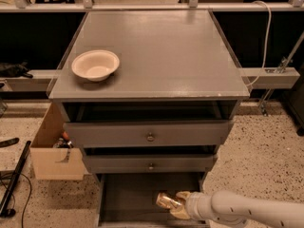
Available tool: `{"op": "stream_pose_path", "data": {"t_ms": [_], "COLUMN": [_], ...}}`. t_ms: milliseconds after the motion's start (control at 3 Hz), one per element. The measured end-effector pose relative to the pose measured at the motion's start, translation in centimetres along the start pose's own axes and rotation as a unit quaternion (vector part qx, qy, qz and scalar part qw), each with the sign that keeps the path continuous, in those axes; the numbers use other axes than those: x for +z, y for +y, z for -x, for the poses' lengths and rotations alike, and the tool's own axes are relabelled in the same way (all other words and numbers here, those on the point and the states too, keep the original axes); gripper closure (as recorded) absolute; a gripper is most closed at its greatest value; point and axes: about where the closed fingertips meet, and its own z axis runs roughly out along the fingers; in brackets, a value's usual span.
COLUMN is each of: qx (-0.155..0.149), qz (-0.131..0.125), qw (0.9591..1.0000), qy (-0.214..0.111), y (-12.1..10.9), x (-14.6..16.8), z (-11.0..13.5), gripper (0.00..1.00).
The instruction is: Pick orange can from bottom drawer and place on counter
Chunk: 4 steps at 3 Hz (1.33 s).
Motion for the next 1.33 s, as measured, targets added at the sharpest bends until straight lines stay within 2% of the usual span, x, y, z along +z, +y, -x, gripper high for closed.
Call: {"op": "stream_pose_path", "data": {"t_ms": [333, 667, 1000, 1333], "qx": [-0.015, -0.078, -0.146, -0.222], "qz": [-0.014, -0.064, -0.099, -0.119], "qw": [0.9998, 0.9949, 0.9843, 0.9675], "qy": [0.005, -0.002, -0.007, -0.024], "y": [0.3, 0.9, 4.1, 6.3], "x": [-1.2, -5.9, -11.5, -15.9], "z": [0.3, 3.1, 7.2, 11.7], "gripper": [1.00, 1.00, 1.00, 1.00]}}
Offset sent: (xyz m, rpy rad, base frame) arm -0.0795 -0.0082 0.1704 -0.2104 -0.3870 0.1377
